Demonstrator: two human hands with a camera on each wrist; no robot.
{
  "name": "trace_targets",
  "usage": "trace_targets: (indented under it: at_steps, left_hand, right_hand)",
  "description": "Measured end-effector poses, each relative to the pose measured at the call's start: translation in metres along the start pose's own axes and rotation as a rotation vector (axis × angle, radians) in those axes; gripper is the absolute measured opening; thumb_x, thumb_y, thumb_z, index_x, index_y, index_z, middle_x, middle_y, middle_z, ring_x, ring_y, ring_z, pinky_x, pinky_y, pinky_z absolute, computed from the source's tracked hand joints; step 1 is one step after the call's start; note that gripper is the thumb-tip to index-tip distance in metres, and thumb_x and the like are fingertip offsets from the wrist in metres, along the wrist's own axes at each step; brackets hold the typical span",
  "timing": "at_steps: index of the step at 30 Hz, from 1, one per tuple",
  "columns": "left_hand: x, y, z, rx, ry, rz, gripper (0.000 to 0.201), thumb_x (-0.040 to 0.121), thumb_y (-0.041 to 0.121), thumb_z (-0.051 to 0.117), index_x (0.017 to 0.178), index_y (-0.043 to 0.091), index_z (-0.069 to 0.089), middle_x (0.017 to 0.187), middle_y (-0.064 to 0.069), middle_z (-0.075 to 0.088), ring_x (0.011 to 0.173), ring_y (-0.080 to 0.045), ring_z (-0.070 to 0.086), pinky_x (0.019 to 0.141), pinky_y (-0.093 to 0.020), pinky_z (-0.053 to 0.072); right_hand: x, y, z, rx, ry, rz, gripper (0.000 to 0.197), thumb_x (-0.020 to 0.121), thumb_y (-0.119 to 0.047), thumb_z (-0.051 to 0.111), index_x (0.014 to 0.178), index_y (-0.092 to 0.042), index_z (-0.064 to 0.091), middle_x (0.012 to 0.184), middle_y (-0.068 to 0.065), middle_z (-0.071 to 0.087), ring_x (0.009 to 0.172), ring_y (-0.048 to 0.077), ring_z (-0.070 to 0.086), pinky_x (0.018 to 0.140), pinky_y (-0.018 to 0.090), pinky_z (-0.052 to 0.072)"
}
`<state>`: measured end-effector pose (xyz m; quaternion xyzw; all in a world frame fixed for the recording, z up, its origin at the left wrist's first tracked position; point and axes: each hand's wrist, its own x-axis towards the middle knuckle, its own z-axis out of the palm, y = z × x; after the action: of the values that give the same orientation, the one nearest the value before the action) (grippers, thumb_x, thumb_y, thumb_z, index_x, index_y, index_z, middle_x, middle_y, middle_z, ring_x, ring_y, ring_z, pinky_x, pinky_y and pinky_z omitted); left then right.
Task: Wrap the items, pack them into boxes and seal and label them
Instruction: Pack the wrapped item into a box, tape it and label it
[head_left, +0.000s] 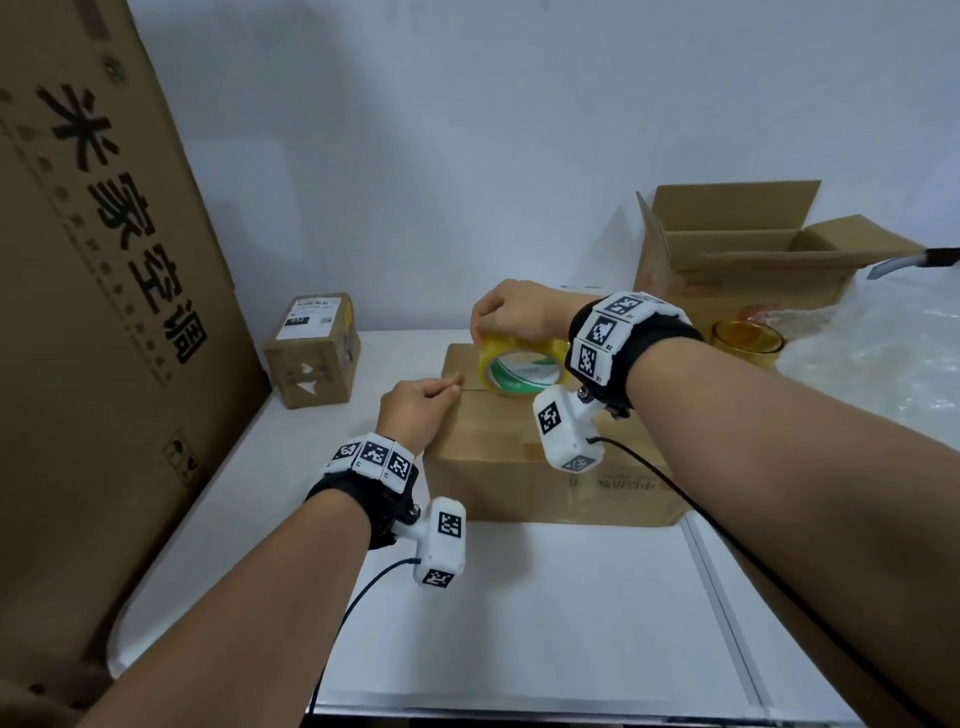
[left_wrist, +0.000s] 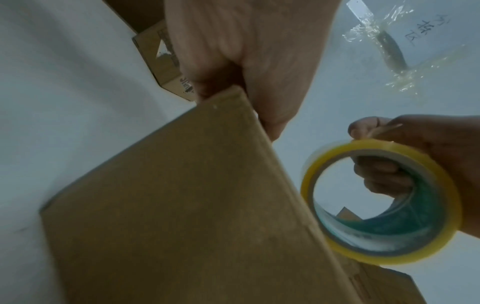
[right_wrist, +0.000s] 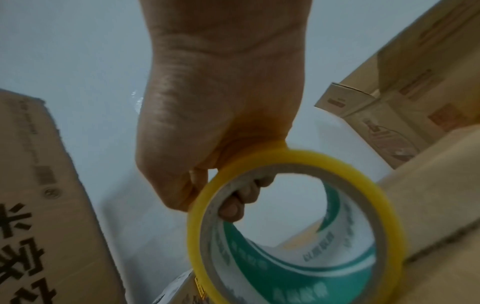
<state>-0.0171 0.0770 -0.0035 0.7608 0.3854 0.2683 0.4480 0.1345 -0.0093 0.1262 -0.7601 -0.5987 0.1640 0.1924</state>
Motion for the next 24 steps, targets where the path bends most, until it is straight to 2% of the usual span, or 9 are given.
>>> trace_targets:
  at_steps: [2, 6, 11, 14, 17, 18, 20, 22, 24]
  left_hand:
    - [0.004, -0.001, -0.001, -0.005, -0.012, -0.009, 0.025, 0.091, 0.031, 0.066, 0.115, 0.03, 0.072, 0.118, 0.009, 0.07, 0.113, -0.008, 0.06, 0.106, -0.031, 0.045]
    - [0.008, -0.003, -0.002, -0.026, -0.026, -0.021, 0.022, 0.088, 0.032, 0.07, 0.11, 0.032, 0.074, 0.113, 0.012, 0.071, 0.112, -0.007, 0.061, 0.106, -0.032, 0.045]
    - [0.011, -0.004, -0.006, -0.051, -0.064, -0.046, 0.018, 0.084, 0.036, 0.073, 0.101, 0.039, 0.075, 0.106, 0.018, 0.072, 0.108, -0.006, 0.063, 0.103, -0.035, 0.049]
    - [0.012, 0.001, -0.01, 0.003, -0.113, -0.043, 0.017, 0.085, 0.035, 0.072, 0.101, 0.039, 0.075, 0.111, 0.013, 0.072, 0.11, -0.01, 0.062, 0.102, -0.038, 0.049]
    - [0.017, 0.018, -0.019, 0.162, -0.091, 0.0, 0.02, 0.09, 0.024, 0.068, 0.108, 0.029, 0.075, 0.12, 0.005, 0.067, 0.115, -0.014, 0.058, 0.106, -0.035, 0.044]
    - [0.02, 0.027, -0.024, 0.133, -0.055, 0.018, 0.019, 0.091, 0.021, 0.066, 0.107, 0.025, 0.075, 0.118, 0.003, 0.068, 0.112, -0.014, 0.059, 0.103, -0.033, 0.046]
    - [0.019, 0.046, -0.031, -0.121, -0.066, -0.014, 0.014, 0.095, 0.017, 0.062, 0.104, 0.014, 0.072, 0.107, -0.001, 0.068, 0.098, -0.014, 0.063, 0.091, -0.026, 0.052]
    - [0.015, 0.064, -0.031, -0.383, -0.198, -0.113, 0.021, 0.097, 0.022, 0.06, 0.106, 0.004, 0.066, 0.098, -0.006, 0.065, 0.087, -0.015, 0.064, 0.084, -0.023, 0.057]
    - [0.012, 0.072, -0.028, -0.44, -0.316, -0.179, 0.027, 0.098, 0.028, 0.059, 0.104, 0.003, 0.066, 0.089, -0.005, 0.066, 0.085, -0.014, 0.065, 0.085, -0.026, 0.058]
  right_hand:
    - [0.001, 0.0, 0.001, -0.055, -0.012, -0.004, 0.023, 0.088, -0.02, 0.053, 0.072, -0.028, 0.067, 0.08, -0.009, 0.059, 0.071, 0.004, 0.048, 0.058, 0.02, 0.033]
    - [0.002, 0.002, 0.006, -0.073, 0.001, -0.006, 0.017, 0.09, -0.024, 0.054, 0.079, -0.026, 0.067, 0.078, -0.009, 0.058, 0.07, 0.005, 0.048, 0.059, 0.02, 0.033]
    - [0.002, 0.006, 0.008, -0.077, 0.008, 0.006, 0.015, 0.089, -0.026, 0.054, 0.084, -0.024, 0.068, 0.081, -0.004, 0.061, 0.077, 0.013, 0.052, 0.061, 0.021, 0.037]
    - [-0.001, 0.007, 0.009, -0.075, 0.012, 0.001, 0.018, 0.09, -0.027, 0.053, 0.089, -0.022, 0.07, 0.088, -0.001, 0.064, 0.08, 0.015, 0.053, 0.064, 0.02, 0.039]
    - [-0.001, 0.008, 0.009, -0.085, 0.004, -0.005, 0.019, 0.092, -0.027, 0.052, 0.094, -0.02, 0.07, 0.091, -0.002, 0.063, 0.082, 0.015, 0.053, 0.065, 0.022, 0.039]
    - [0.0, 0.008, 0.009, -0.091, -0.001, -0.001, 0.019, 0.092, -0.027, 0.051, 0.094, -0.022, 0.069, 0.089, -0.004, 0.062, 0.083, 0.014, 0.052, 0.066, 0.025, 0.039]
    - [0.001, 0.008, 0.009, -0.107, -0.014, 0.007, 0.019, 0.093, -0.027, 0.049, 0.093, -0.027, 0.067, 0.085, -0.01, 0.058, 0.085, 0.014, 0.052, 0.072, 0.028, 0.037]
    - [0.001, 0.007, 0.009, -0.135, -0.021, 0.006, 0.021, 0.094, -0.026, 0.046, 0.097, -0.027, 0.067, 0.087, -0.009, 0.058, 0.087, 0.015, 0.052, 0.076, 0.028, 0.036]
    - [0.002, 0.005, 0.008, -0.17, -0.033, 0.003, 0.025, 0.094, -0.025, 0.045, 0.105, -0.025, 0.067, 0.1, -0.004, 0.063, 0.093, 0.016, 0.052, 0.081, 0.028, 0.038]
